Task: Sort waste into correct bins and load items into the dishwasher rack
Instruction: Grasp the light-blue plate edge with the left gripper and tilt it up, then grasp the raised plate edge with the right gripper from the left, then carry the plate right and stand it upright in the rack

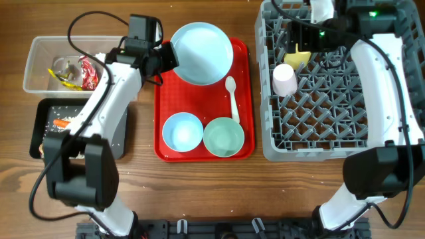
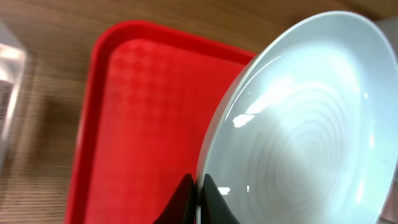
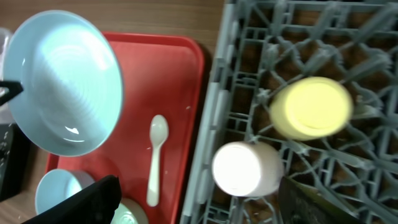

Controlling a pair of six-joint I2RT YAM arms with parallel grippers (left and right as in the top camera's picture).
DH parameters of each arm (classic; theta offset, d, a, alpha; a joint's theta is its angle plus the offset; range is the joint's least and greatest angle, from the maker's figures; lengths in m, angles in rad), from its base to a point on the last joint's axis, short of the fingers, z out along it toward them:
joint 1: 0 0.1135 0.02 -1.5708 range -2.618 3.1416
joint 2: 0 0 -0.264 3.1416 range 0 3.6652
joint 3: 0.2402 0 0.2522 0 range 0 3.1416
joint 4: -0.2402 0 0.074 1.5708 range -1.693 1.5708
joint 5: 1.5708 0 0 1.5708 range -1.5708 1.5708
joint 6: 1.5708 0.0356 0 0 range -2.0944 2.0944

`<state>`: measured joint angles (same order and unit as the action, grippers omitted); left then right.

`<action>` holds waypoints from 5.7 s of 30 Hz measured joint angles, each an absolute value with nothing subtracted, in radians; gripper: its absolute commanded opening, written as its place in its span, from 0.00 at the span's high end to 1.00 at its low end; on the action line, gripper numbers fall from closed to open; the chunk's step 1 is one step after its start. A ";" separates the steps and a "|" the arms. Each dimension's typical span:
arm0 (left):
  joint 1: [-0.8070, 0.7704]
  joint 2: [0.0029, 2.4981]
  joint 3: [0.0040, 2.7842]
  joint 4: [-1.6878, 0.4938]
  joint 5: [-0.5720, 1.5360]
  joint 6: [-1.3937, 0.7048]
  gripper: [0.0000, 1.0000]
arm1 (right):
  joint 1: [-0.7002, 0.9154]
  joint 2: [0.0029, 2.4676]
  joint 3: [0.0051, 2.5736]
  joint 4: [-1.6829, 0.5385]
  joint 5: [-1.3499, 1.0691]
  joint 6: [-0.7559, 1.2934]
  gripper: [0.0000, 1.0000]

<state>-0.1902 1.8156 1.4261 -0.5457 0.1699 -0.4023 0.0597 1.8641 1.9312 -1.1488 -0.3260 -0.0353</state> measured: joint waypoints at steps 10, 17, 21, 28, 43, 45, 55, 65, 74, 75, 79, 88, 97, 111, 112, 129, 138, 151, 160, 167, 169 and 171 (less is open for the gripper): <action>-0.245 1.775 1.426 -0.546 0.253 -0.402 0.96 | 0.136 1.864 1.931 -1.148 -0.334 -0.043 0.17; -0.267 1.761 1.426 -0.546 0.270 -0.403 0.96 | 0.163 1.864 1.931 -1.160 -0.334 -0.043 0.25; -0.266 1.752 1.426 -0.546 0.303 -0.403 0.96 | 0.175 1.866 1.931 -1.164 -0.333 -0.043 0.26; -0.277 1.688 1.426 -0.546 0.324 -0.405 0.96 | 0.178 1.935 1.931 -1.164 -0.333 -0.043 0.30; -0.313 1.673 1.426 -0.566 0.324 -0.405 0.95 | 0.183 1.964 1.931 -1.166 -0.334 -0.047 0.78; -0.313 1.673 1.426 -0.566 0.324 -0.405 0.95 | 0.183 1.964 1.931 -1.166 -0.335 -0.048 0.81; -0.313 1.673 1.426 -0.567 0.324 -0.405 0.94 | 0.186 1.964 1.931 -1.157 -0.359 -0.046 0.96; -0.313 1.673 1.426 -0.580 0.328 -0.404 0.61 | 0.173 1.964 1.931 -1.121 -0.365 -0.047 0.96; -0.313 1.673 1.426 -0.587 0.329 -0.405 0.61 | 0.074 1.923 1.930 -1.123 -0.358 -0.047 0.96; -0.313 1.673 1.426 -0.593 0.326 -0.404 0.61 | 0.056 1.912 1.930 -1.127 -0.345 -0.047 0.96; -0.313 1.673 1.426 -0.627 0.294 -0.405 0.62 | -0.018 1.880 1.930 -1.145 -0.231 -0.047 0.96; -0.313 1.673 1.426 -0.641 0.260 -0.405 0.66 | -0.113 1.813 1.930 -1.068 0.186 -0.042 0.96; -0.313 1.673 1.426 -0.673 0.259 -0.402 0.77 | -0.113 1.774 1.930 -0.952 0.433 -0.059 0.95; -0.313 1.673 1.426 -0.688 0.224 -0.402 0.79 | -0.113 1.822 1.930 -0.881 0.499 -0.112 0.96; -0.313 1.673 1.426 -0.689 0.224 -0.402 0.79 | -0.113 1.835 1.930 -0.881 0.499 -0.116 0.96; -0.313 1.673 1.426 -0.689 0.221 -0.379 0.83 | -0.095 1.919 1.930 -0.821 0.582 -0.170 0.96; -0.313 1.673 1.426 -0.689 0.221 -0.370 0.83 | -0.081 1.950 1.930 -0.838 0.619 -0.170 0.96; -0.313 1.673 1.426 -0.700 0.221 -0.363 0.82 | -0.053 2.009 1.930 -0.862 0.636 -0.170 0.94; -0.313 1.673 1.426 -0.700 0.179 -0.352 0.54 | -0.040 2.009 1.930 -0.906 0.508 -0.126 0.25; -0.305 1.673 1.426 -0.756 0.176 -0.352 0.46 | -0.040 1.957 1.930 -0.905 0.395 -0.090 0.23; -0.279 1.673 1.427 -0.813 0.168 -0.352 0.41 | -0.040 1.883 1.930 -0.941 0.260 -0.083 0.24; -0.247 1.673 1.426 -0.870 0.136 -0.353 0.34 | -0.040 1.830 1.930 -1.008 0.114 -0.080 0.05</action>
<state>-0.2474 1.6730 1.4261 -0.8696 0.1360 -0.3527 -0.0399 1.8301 1.9305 -1.0084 0.1143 -0.0795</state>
